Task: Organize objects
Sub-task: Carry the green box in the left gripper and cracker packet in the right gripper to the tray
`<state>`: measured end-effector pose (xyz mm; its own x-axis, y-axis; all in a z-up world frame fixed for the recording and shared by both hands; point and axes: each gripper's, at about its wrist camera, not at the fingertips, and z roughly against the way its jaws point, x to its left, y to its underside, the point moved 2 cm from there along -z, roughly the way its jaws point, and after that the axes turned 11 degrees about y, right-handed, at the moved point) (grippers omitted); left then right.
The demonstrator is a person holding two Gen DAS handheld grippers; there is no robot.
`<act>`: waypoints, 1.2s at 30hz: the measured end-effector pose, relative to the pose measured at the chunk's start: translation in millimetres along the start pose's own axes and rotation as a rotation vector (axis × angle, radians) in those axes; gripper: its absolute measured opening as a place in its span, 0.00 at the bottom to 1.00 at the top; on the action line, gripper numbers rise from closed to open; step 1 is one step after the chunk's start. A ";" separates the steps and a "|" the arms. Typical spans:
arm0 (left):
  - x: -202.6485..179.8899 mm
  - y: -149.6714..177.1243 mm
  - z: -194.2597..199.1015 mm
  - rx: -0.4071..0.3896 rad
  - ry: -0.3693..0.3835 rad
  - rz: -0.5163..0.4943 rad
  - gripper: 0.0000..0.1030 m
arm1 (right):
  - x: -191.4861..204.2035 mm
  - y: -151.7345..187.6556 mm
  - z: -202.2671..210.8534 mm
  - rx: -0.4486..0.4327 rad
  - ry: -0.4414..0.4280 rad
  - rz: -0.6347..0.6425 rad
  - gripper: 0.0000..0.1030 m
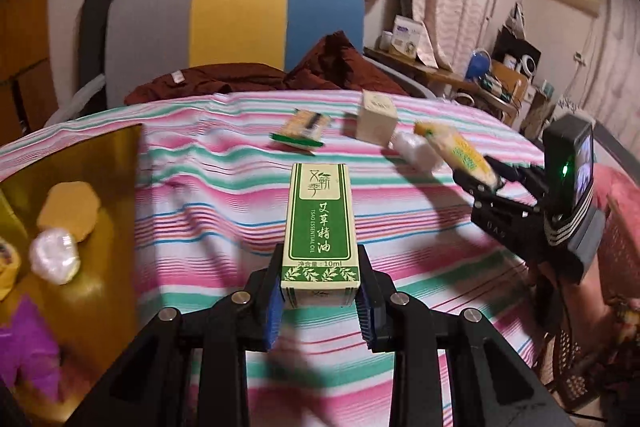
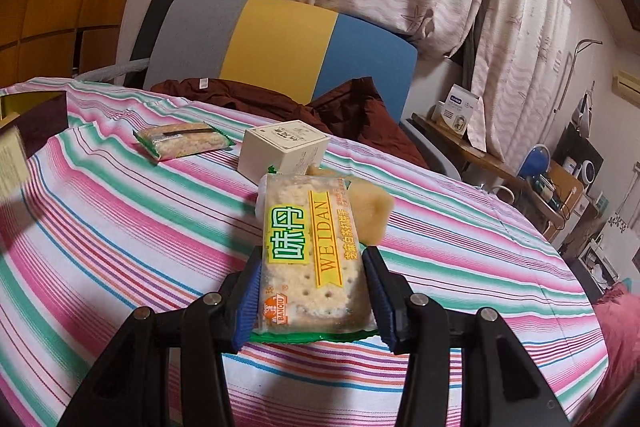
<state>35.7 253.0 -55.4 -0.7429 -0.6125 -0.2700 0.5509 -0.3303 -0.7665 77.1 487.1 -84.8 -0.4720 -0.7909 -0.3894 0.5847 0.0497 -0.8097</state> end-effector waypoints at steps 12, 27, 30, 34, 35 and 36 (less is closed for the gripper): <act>64.6 3.0 58.3 -0.047 -0.100 0.169 0.30 | 13.3 2.5 6.3 0.035 -0.022 0.025 0.47; 115.7 34.8 67.6 0.059 -0.198 0.239 0.30 | 50.9 -18.8 59.0 0.087 -0.283 -0.225 0.47; 114.9 38.9 68.0 0.069 -0.220 0.214 0.30 | 71.6 -34.6 77.2 0.053 -0.358 -0.198 0.47; 116.1 45.3 68.3 0.094 -0.229 0.199 0.30 | 97.9 -58.7 104.8 0.011 -0.474 -0.171 0.47; 116.9 46.5 69.7 0.092 -0.221 0.204 0.31 | 105.0 -64.4 111.1 0.008 -0.505 -0.171 0.47; 118.0 47.0 71.8 0.086 -0.211 0.213 0.35 | 110.8 -68.7 115.6 0.009 -0.531 -0.173 0.47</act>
<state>1.3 113.6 -81.4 -0.5171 -0.8068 -0.2858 0.7227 -0.2325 -0.6509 60.9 325.6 -21.6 -0.1658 -0.9858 0.0254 0.5349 -0.1115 -0.8375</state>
